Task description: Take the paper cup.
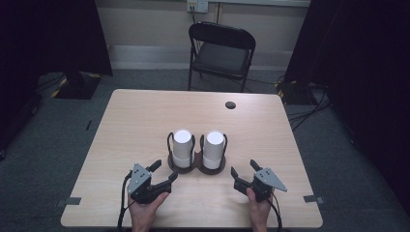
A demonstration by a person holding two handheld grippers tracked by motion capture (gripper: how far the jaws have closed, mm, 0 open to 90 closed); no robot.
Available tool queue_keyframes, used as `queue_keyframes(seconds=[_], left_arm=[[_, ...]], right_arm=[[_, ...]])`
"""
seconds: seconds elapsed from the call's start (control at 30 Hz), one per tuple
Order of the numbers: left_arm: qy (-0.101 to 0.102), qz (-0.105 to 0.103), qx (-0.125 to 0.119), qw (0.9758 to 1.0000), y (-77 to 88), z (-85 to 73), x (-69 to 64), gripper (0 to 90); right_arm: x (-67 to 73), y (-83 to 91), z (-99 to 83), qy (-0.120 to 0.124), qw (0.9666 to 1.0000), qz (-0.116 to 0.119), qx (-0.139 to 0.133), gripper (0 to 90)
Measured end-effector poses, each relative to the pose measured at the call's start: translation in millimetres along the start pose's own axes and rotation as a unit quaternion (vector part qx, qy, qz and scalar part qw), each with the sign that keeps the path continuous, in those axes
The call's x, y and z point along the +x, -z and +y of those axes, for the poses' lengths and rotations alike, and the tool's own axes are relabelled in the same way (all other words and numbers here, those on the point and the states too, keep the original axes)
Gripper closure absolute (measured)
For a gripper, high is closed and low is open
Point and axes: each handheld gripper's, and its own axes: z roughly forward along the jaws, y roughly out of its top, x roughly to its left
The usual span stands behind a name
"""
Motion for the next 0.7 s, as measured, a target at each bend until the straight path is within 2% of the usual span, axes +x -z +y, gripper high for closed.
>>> queue_keyframes(seconds=[0.1, 0.17, 0.23, 0.27, 0.43, 0.5, 0.53, 0.63, 0.7], left_arm=[[-0.023, -0.004, -0.003, 0.9997, -5.8, 12.3, -8.5, 28.2], [-0.025, -0.005, -0.007, 0.9996, -6.8, 15.3, -10.3, 28.0], [-0.024, -0.033, -0.013, 0.9991, -10.0, 23.6, -12.7, 28.1], [-0.023, -0.036, -0.013, 0.9990, -11.3, 26.0, -14.4, 28.5], [-0.042, -0.038, -0.010, 0.9983, -18.8, 35.1, -20.8, 30.6], [-0.061, -0.046, -0.008, 0.9971, -26.8, 41.7, -24.0, 30.6], [-0.061, -0.046, -0.008, 0.9971, -26.8, 41.7, -24.0, 30.1], [-0.078, -0.046, -0.002, 0.9959, -35.0, 47.3, -29.1, 29.9], [-0.082, -0.055, -0.005, 0.9951, -41.8, 53.7, -32.8, 29.7]], right_arm=[[-0.2, 1.0, -0.4, -0.002, 1.0000, -0.001, -0.006, 19.4], [-0.3, 1.1, -0.5, -0.003, 1.0000, -0.002, -0.007, 19.5], [-0.6, 1.2, -0.6, -0.004, 1.0000, -0.002, -0.008, 19.5], [-0.6, 1.2, -0.6, -0.004, 1.0000, -0.002, -0.008, 19.5], [-0.6, 1.2, -0.6, -0.004, 1.0000, -0.002, -0.008, 19.5], [-0.6, 1.4, -0.7, -0.003, 1.0000, 0.000, -0.009, 19.4], [-0.6, 1.4, -0.7, -0.003, 1.0000, 0.000, -0.009, 19.4], [-0.6, 1.4, -0.8, -0.001, 1.0000, -0.001, -0.010, 19.5], [-0.5, 1.3, -0.7, -0.003, 1.0000, -0.001, -0.009, 19.4]])
